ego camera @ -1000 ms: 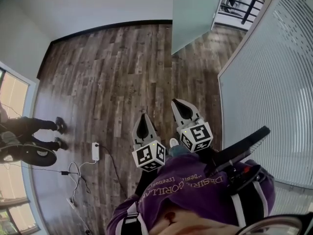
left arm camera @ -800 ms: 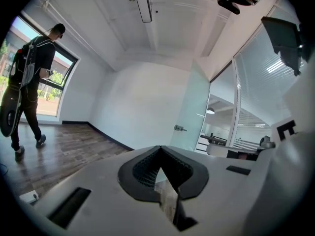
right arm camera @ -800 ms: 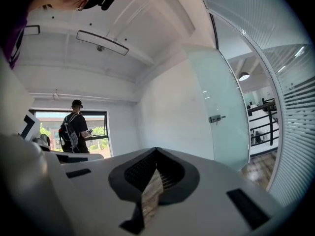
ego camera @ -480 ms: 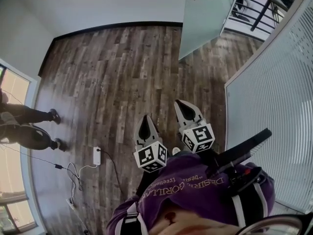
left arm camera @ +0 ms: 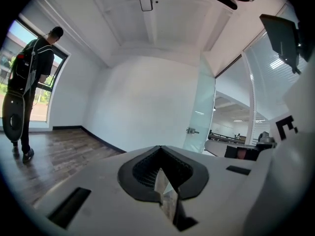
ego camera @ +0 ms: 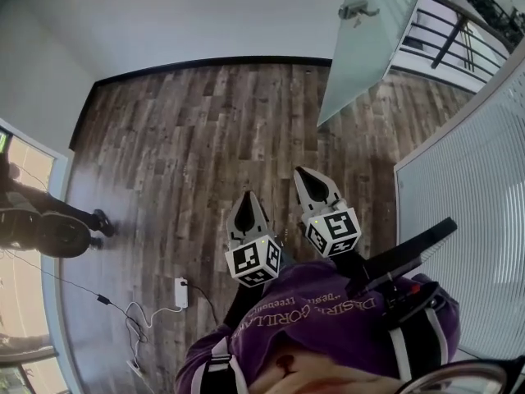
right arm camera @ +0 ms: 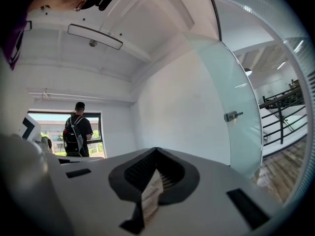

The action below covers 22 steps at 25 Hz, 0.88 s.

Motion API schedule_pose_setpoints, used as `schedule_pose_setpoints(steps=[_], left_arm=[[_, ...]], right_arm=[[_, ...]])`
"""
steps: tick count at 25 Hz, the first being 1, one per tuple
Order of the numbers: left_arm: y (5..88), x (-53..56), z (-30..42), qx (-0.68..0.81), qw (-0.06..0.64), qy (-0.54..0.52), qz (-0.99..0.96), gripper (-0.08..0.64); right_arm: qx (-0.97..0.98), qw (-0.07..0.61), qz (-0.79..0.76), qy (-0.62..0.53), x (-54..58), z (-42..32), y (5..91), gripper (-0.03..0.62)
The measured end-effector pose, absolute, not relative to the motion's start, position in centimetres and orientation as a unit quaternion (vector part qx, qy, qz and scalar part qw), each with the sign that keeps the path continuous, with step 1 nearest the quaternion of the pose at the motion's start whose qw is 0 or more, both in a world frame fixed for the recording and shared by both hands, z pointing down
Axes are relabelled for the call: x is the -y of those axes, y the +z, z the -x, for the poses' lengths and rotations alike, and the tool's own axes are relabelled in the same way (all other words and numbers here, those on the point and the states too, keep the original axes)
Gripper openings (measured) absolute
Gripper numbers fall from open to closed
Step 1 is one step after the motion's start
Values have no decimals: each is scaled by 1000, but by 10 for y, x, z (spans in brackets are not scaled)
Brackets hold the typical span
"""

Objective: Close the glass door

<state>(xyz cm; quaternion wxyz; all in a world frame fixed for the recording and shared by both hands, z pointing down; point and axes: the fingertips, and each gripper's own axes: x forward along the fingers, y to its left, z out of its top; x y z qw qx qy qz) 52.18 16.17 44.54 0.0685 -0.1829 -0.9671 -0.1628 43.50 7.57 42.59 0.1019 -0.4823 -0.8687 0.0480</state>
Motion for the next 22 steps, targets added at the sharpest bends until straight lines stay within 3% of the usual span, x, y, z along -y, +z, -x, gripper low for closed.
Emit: schedule_pose_setpoints(steps=[22], left_arm=[[492,-301,-369,961,95,-193,175,2]], right_arm=[[883,127,450,48,-213,-274,469,-3]])
